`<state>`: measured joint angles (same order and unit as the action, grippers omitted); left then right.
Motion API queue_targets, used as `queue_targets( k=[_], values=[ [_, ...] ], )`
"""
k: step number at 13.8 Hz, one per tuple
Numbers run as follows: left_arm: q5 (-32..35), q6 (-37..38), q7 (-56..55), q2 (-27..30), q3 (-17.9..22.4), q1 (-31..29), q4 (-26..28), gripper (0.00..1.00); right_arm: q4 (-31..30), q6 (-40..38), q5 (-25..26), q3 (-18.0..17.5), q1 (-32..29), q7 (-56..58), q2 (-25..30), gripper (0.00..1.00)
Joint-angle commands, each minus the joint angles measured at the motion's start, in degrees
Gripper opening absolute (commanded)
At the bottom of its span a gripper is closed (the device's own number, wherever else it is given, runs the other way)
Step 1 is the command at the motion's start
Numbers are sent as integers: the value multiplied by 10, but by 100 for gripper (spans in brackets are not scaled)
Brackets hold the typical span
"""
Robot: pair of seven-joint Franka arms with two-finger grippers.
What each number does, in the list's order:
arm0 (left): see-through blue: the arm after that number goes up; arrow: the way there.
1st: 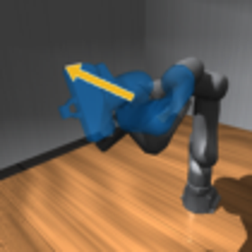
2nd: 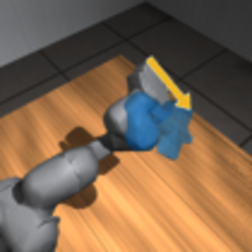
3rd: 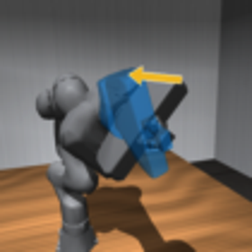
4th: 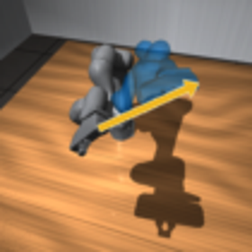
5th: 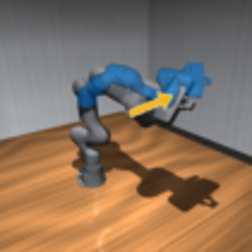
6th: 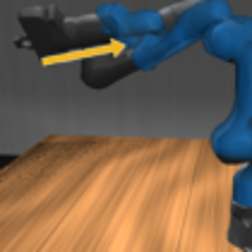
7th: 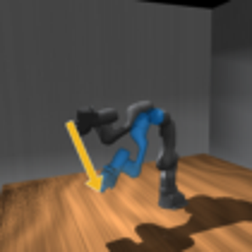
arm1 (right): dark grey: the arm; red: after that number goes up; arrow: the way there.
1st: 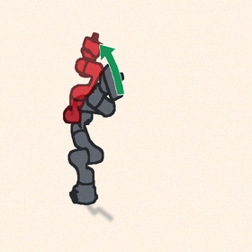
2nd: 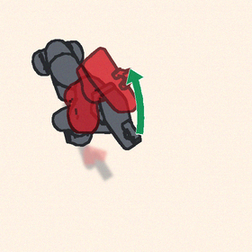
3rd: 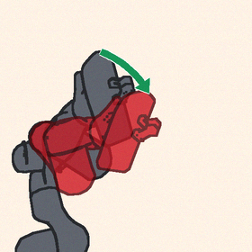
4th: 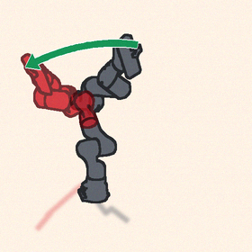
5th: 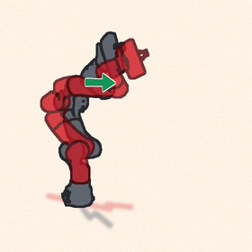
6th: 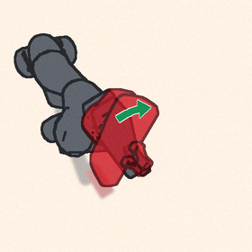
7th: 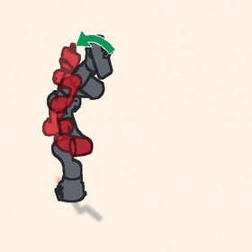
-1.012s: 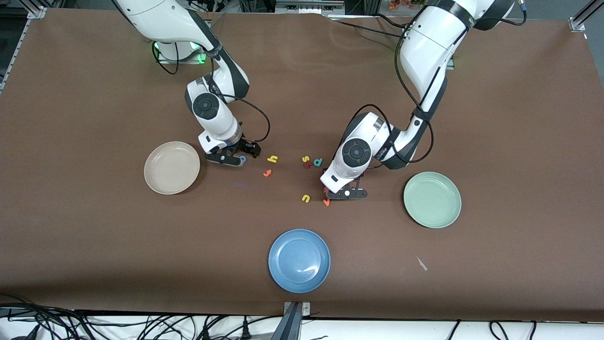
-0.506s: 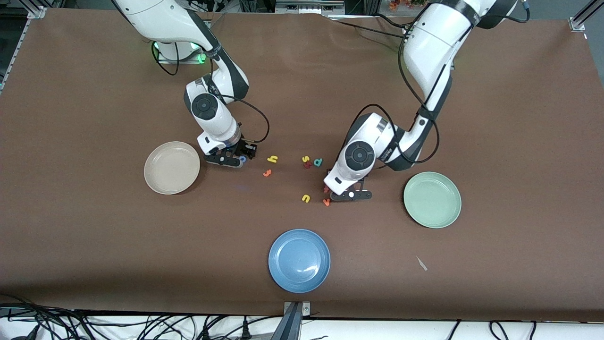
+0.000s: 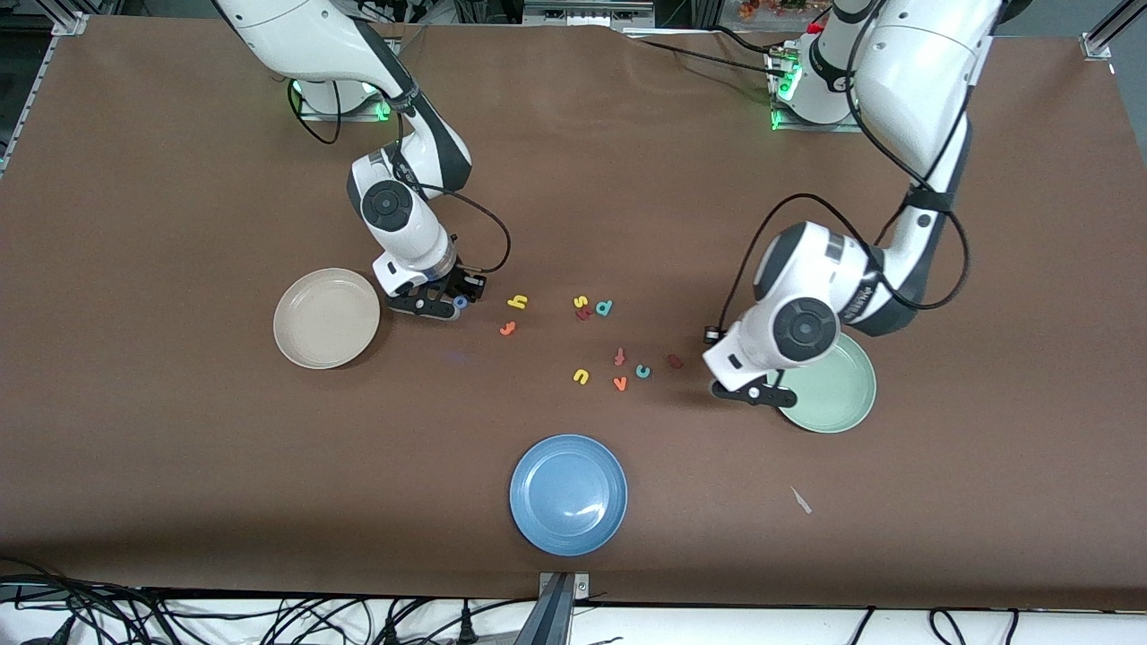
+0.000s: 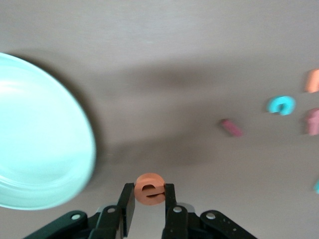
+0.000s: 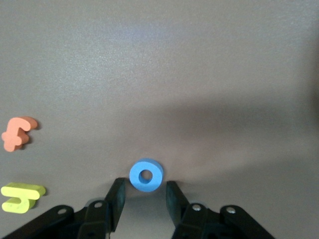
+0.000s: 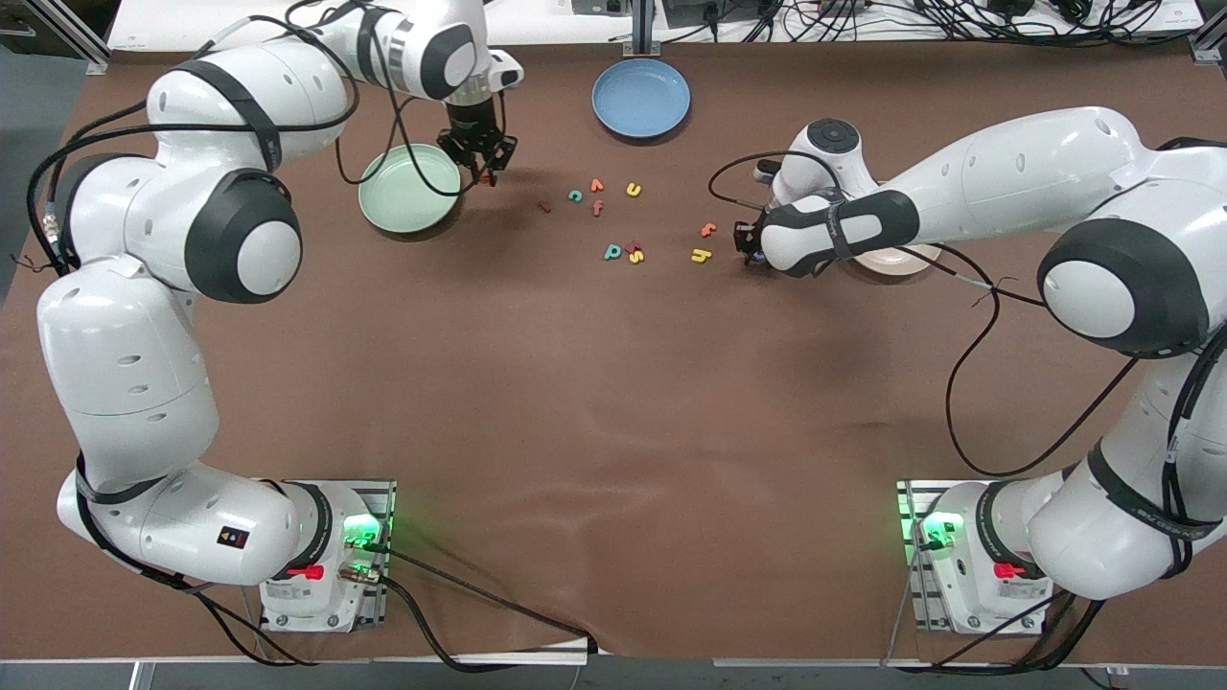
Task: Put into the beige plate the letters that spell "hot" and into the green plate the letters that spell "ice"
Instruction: 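Release the e onto the green plate and the ring onto the beige plate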
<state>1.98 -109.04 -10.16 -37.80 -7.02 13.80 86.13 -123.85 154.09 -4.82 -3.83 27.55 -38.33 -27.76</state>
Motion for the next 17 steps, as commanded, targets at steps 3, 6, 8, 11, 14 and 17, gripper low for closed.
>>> queue_targets(
  k=[3, 6, 8, 11, 14, 17],
  values=[
    [25, 1, 202, 1, -5, -62, 18, 0, 10, -6, 2, 0, -15, 23, -7, 40],
    [28, -25, 333, -24, -5, -118, 18, 0, 10, -6, 2, 0, -14, 20, -8, 35],
    [28, -30, 356, -33, -5, -127, 18, 5, 10, -5, 2, 0, -14, 19, -8, 30],
    [27, -48, 356, -39, -5, -127, 20, 90, 14, -7, 2, 0, -14, 19, -8, 24],
    [27, -44, 357, -33, -10, -117, 20, 100, 34, -42, 2, 0, -13, 19, -6, 20],
    [19, -41, 317, -24, -41, -104, 18, 100, 93, -150, 12, 14, -14, 23, 4, 20]
  ],
)
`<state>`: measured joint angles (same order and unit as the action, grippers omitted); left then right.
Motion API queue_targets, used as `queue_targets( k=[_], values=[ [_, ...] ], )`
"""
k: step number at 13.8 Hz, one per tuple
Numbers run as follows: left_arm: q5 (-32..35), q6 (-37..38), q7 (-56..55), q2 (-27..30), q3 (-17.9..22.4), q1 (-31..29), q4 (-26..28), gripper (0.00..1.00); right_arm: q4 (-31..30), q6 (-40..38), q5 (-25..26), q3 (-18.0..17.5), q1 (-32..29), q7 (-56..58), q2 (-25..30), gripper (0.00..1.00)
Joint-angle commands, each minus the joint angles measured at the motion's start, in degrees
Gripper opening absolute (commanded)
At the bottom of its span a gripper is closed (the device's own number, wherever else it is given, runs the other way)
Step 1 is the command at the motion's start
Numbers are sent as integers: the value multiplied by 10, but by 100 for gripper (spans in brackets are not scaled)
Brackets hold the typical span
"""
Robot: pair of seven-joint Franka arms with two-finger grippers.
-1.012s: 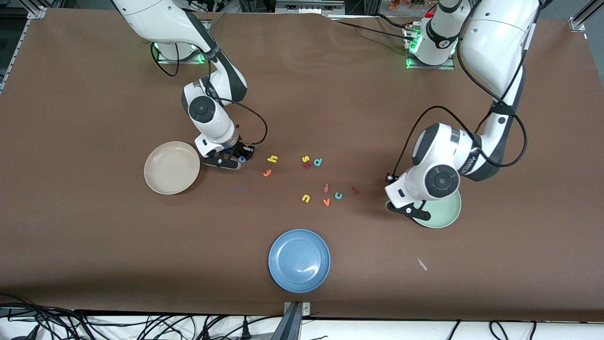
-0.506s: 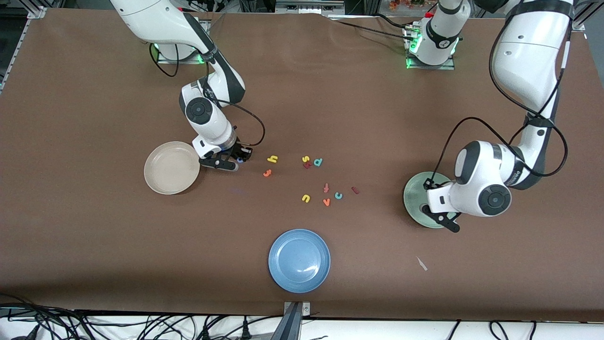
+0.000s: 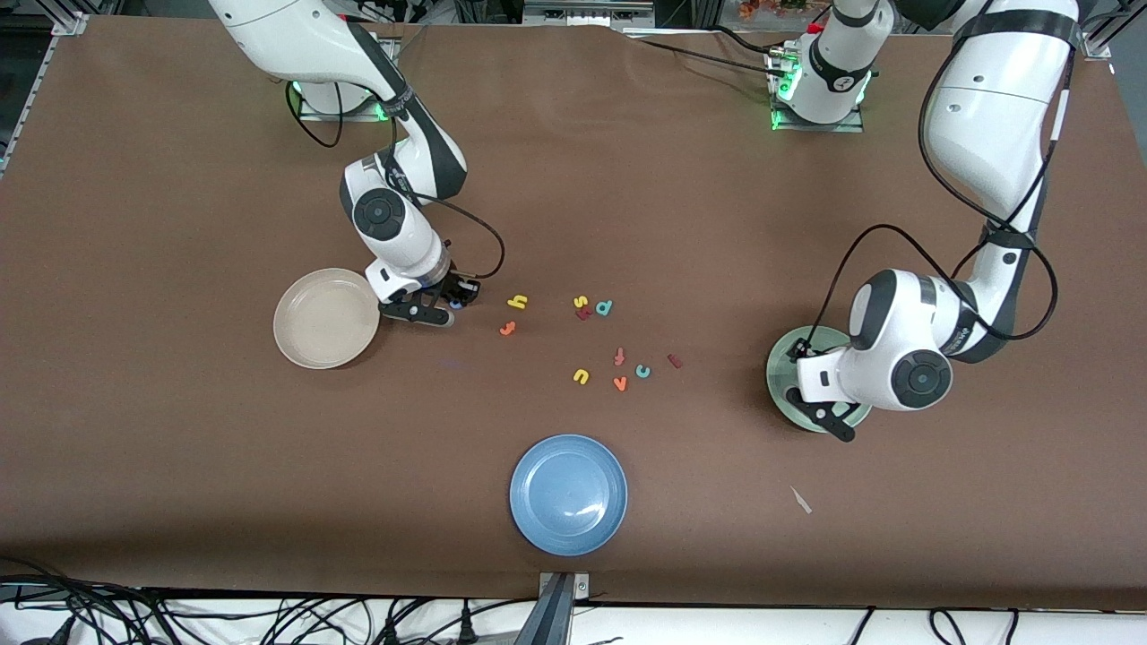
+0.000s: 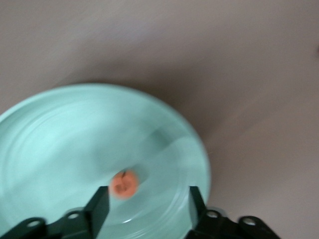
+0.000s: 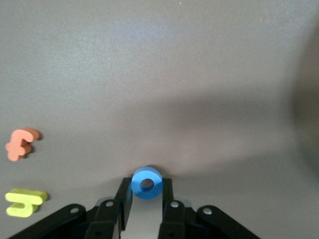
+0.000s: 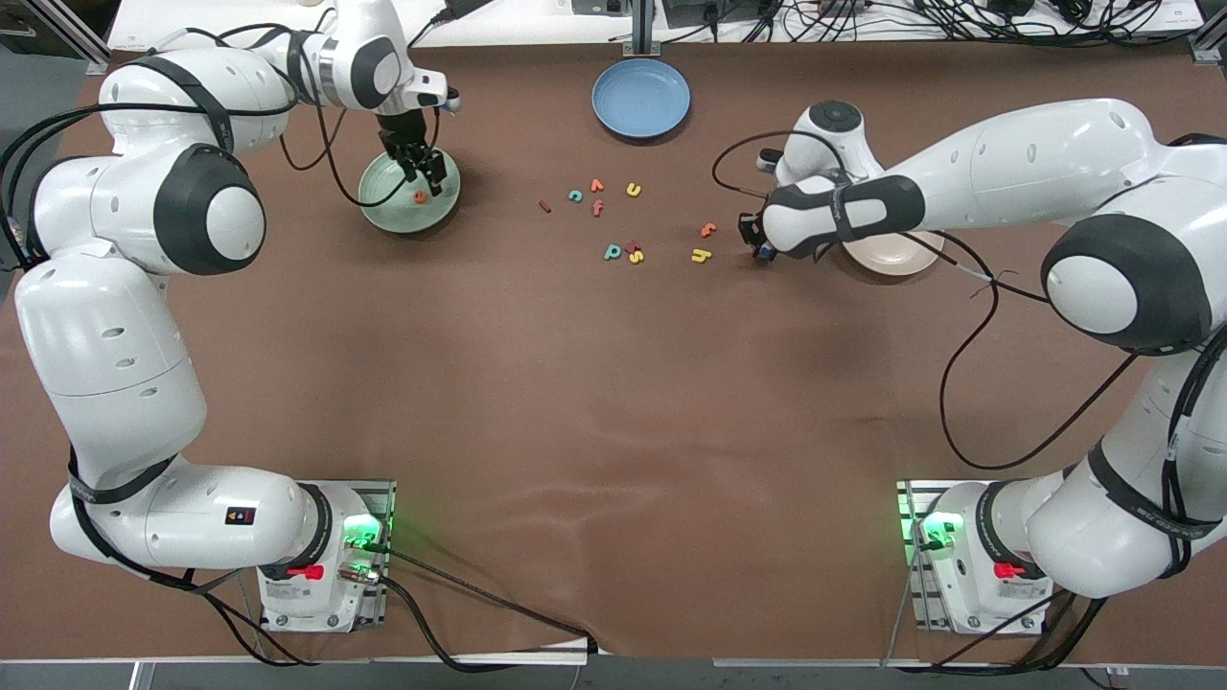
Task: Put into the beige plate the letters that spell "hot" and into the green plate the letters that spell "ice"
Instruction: 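Release the e onto the green plate and the ring onto the beige plate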
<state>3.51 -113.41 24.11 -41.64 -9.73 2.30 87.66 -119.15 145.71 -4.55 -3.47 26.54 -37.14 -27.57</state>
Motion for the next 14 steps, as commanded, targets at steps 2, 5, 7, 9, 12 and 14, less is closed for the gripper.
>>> queue_targets(
  k=[2, 5, 7, 9, 12, 14],
  values=[
    [4, 3, -135, 15, -54, 12, 0, 100, 56, -117, 32, 37, -3, 62, 25, 17],
    [5, 2, -332, 14, -76, 54, -7, 100, 35, -157, 32, 96, -3, 166, 66, 17],
    [6, -4, -439, 9, -75, 79, -7, 100, 8, -155, 32, 136, -3, 237, 83, 17],
    [6, -6, -534, 2, -75, 102, -7, 100, -30, -129, 28, 174, -3, 312, 100, 17],
    [8, -61, -692, -14, -74, 118, -7, 100, -70, -60, 24, 201, -4, 355, 98, 24],
    [10, -93, -795, -27, -72, 132, -7, 100, -53, -61, 16, 201, -7, 352, 86, 99]
  ],
)
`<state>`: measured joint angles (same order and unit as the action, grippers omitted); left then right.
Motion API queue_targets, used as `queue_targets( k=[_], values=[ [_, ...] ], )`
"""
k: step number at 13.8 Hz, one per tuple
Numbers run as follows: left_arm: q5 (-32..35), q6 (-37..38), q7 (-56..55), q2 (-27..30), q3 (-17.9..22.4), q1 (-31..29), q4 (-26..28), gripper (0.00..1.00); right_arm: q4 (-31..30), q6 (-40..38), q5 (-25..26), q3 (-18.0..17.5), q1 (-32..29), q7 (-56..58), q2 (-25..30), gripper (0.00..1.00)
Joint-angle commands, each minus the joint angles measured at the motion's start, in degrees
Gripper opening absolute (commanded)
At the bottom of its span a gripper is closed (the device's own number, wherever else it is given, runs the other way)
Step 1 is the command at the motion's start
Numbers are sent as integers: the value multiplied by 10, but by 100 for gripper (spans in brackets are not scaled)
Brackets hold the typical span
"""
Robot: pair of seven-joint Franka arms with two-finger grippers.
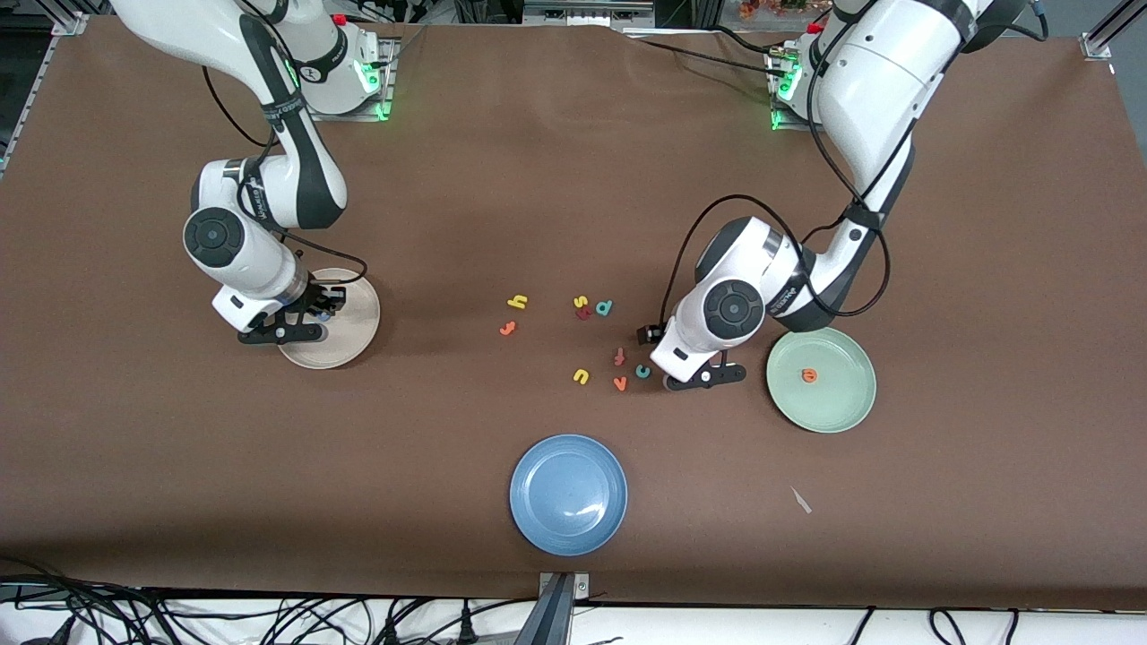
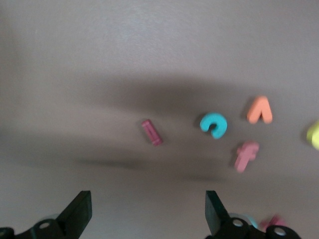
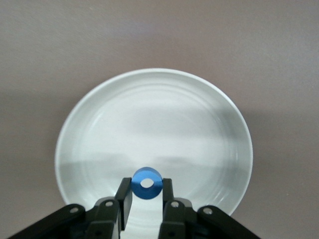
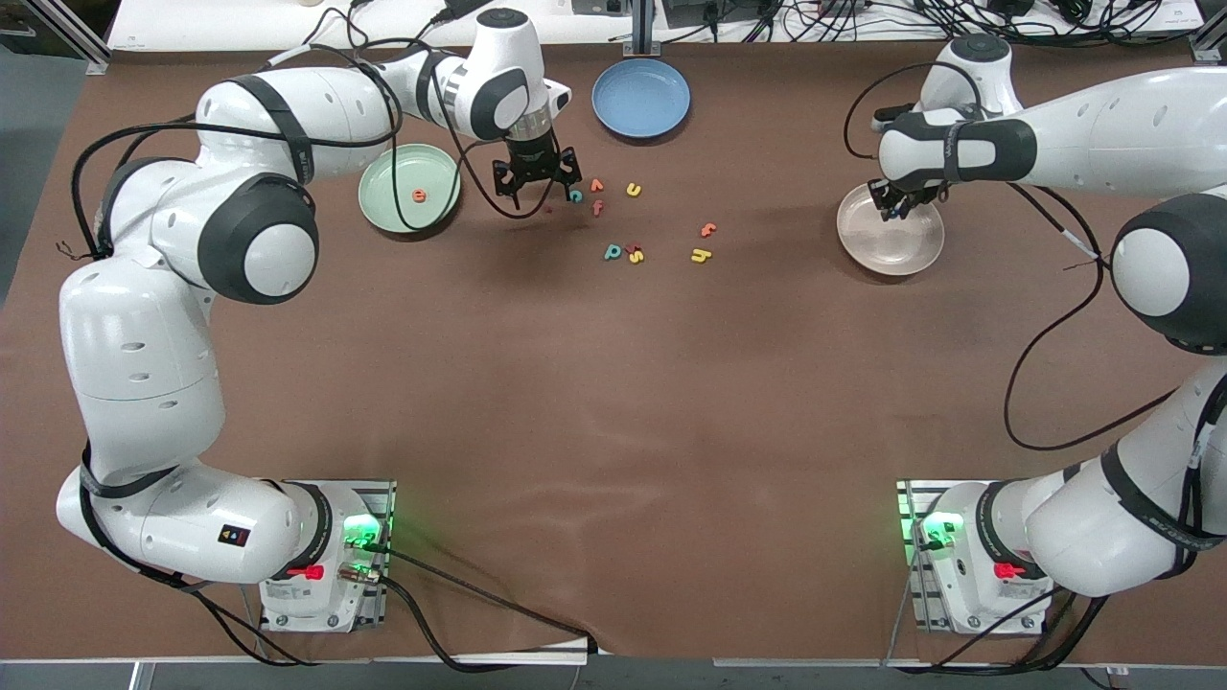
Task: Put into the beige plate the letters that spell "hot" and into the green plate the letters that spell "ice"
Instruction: 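Grasp the pink l and orange f with the left and right grippers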
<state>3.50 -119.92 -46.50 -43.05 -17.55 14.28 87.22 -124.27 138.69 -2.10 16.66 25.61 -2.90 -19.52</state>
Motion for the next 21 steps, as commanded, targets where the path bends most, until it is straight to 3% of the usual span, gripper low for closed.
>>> queue_targets(
  k=[1, 4, 6, 10, 15, 21],
  values=[
    [10, -43, -123, -13, 8, 11, -3, 100, 15, -12, -21, -2, 3, 7, 4, 100],
    [10, -42, -152, -9, 10, -14, 0, 100, 104, -119, -74, -7, 10, -73, -14, 100],
    [12, -44, -152, -10, 9, -14, -1, 100, 149, -138, -91, -8, 35, -149, -37, 100],
    [11, -54, -160, -20, 10, -10, 1, 63, 226, -136, -127, -8, 99, -313, -96, 100],
    [12, -74, -175, -31, 11, -5, 6, 52, 287, -131, -150, -8, 161, -480, -149, 100],
    [12, -89, -175, -41, 12, -8, 6, 46, 339, -115, -152, -8, 210, -582, -226, 99]
  ],
)
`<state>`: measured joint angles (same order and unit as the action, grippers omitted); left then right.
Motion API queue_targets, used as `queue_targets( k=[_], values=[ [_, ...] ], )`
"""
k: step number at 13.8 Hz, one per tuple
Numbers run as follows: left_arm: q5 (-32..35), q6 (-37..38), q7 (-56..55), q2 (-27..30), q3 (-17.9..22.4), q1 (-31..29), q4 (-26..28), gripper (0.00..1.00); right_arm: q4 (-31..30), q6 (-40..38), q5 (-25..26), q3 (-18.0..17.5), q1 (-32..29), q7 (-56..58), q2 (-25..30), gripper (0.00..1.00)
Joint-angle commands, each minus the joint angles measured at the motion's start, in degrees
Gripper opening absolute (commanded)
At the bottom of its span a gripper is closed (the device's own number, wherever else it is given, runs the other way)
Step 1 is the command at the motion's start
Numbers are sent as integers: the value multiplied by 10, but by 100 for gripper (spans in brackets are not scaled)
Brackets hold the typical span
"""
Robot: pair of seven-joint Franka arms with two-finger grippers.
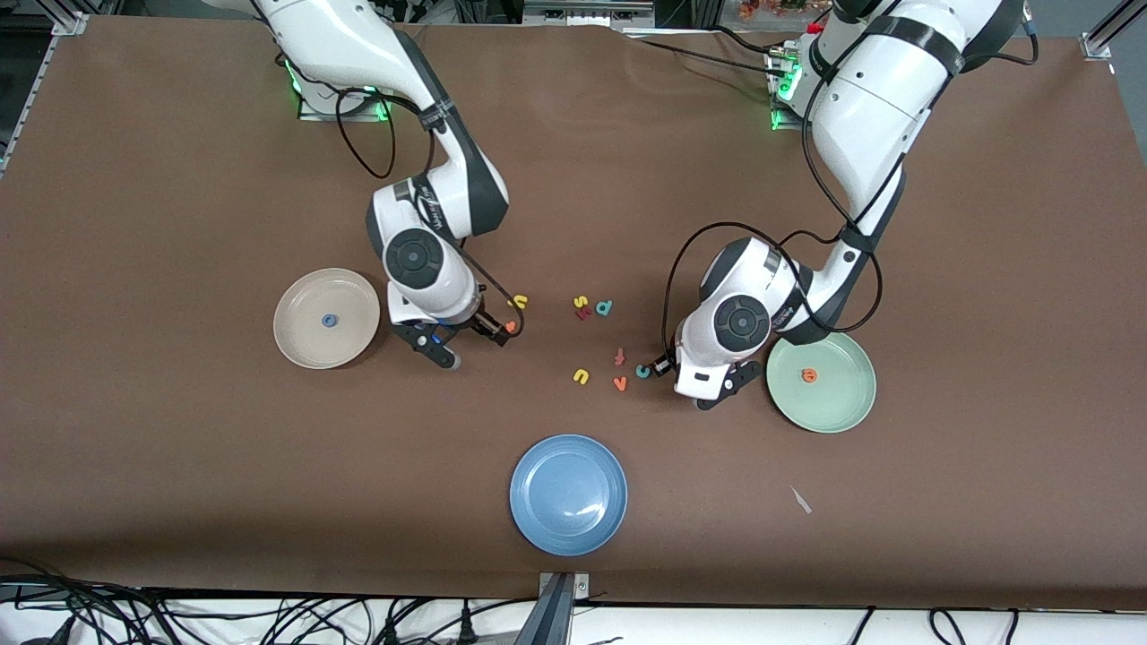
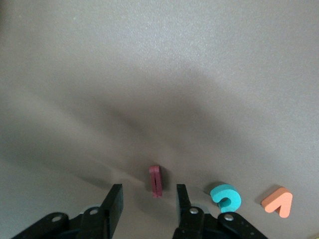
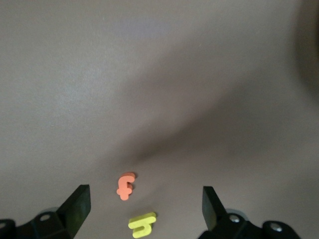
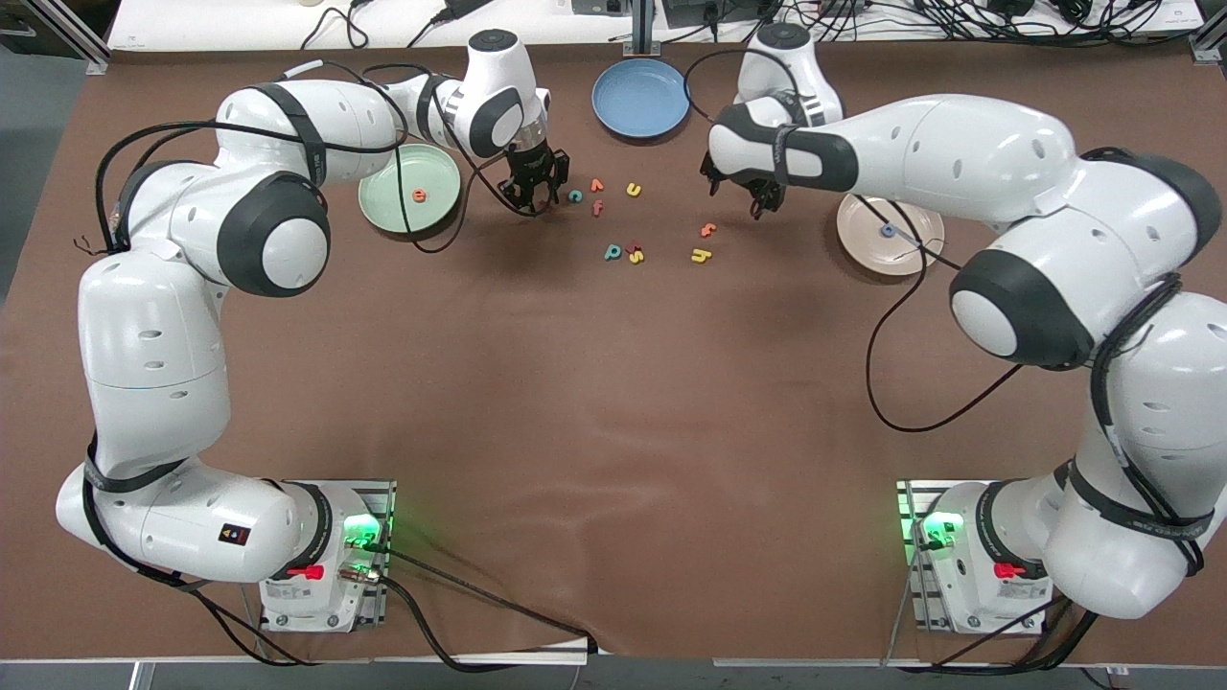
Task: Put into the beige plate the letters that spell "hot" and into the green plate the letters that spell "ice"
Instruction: 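Grasp the pink l and orange f with the left and right grippers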
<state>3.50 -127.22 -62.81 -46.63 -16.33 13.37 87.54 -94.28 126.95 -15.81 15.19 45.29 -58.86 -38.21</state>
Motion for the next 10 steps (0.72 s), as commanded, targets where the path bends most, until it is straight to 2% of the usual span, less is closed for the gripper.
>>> queue_targets(
  k=[1, 3, 4, 5, 6, 10],
  values=[
    [12, -16, -12, -6, 0, 2, 3, 43, 44, 3, -15, 7, 15, -28, -46, 99],
    [12, -17, -12, -7, 2, 1, 3, 41, 45, 13, -26, 7, 15, -29, -49, 99],
    [12, -17, -12, -7, 4, 1, 3, 34, 45, 21, -40, 7, 18, -29, -51, 99],
    [12, -17, -12, -7, 9, 2, 3, 13, 45, 26, -47, 7, 20, -29, -56, 99],
    [12, -17, -11, -7, 10, 2, 2, 0, 45, 28, -48, 7, 27, -29, -59, 99],
    [12, -16, -8, -5, 11, 0, 2, 0, 45, 50, -49, 6, 29, -28, -73, 96]
  ],
)
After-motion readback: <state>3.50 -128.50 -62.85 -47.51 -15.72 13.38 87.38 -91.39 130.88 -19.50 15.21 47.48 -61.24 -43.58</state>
